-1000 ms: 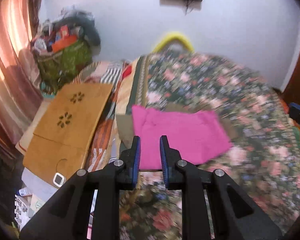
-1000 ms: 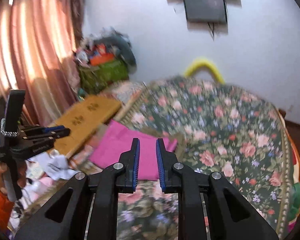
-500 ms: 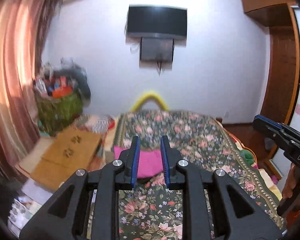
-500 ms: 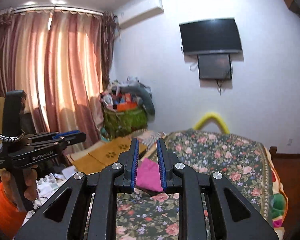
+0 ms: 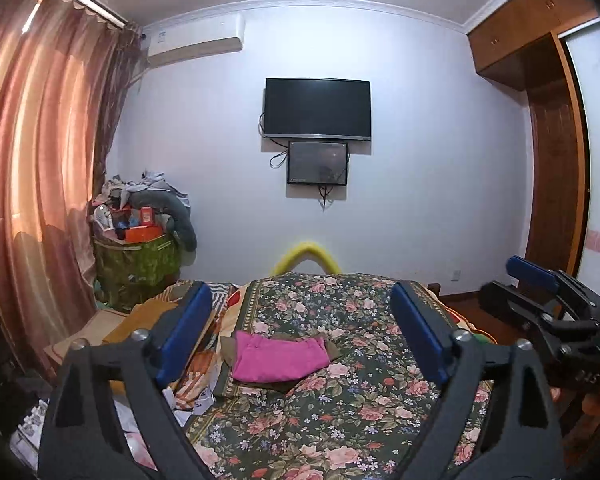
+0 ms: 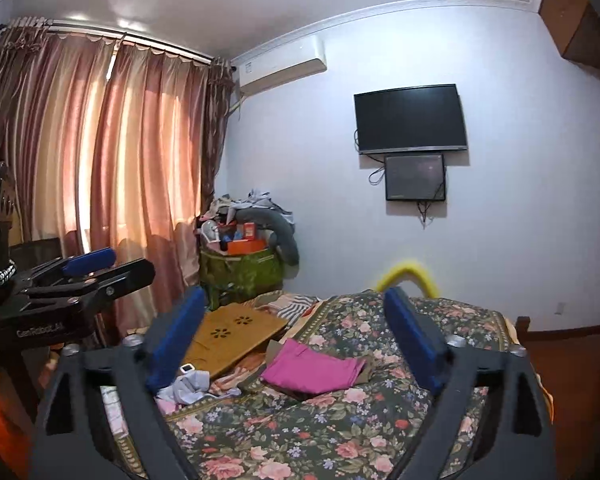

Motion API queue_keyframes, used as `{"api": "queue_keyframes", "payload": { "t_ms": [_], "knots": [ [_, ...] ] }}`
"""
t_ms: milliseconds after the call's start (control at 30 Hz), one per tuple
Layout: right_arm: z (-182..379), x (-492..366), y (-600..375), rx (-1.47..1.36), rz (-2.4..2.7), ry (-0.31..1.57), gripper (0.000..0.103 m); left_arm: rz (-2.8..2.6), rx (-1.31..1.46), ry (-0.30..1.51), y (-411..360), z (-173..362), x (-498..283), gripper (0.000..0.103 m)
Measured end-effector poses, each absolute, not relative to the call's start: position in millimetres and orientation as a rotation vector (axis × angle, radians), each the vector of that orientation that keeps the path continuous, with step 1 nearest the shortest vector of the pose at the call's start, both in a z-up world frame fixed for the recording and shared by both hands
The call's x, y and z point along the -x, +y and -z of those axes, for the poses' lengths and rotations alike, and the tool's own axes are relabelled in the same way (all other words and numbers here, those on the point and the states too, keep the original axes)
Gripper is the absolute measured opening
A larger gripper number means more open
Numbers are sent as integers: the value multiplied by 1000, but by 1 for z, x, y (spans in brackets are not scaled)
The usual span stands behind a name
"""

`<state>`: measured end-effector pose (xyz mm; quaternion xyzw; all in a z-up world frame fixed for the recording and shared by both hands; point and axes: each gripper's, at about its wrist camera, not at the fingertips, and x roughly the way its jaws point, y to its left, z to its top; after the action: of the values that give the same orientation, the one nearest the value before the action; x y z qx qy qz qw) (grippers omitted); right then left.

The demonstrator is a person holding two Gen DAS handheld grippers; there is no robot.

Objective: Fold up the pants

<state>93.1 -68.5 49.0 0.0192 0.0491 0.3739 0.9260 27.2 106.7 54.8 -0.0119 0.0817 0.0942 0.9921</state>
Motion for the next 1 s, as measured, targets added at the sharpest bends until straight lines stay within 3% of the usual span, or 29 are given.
{"api": "queue_keyframes", "payload": {
  "t_ms": [67, 300, 1000],
  "knots": [
    [-49, -92, -68, -35, -741, 93, 103, -201, 25, 164, 107, -53, -24, 101],
    [-51, -86, -70, -38, -732, 84, 103, -201, 14, 173, 105, -47, -22, 103],
    [-40, -83, -78, -45, -720, 116, 103, -209, 16, 201, 101, -38, -28, 103]
  ]
}}
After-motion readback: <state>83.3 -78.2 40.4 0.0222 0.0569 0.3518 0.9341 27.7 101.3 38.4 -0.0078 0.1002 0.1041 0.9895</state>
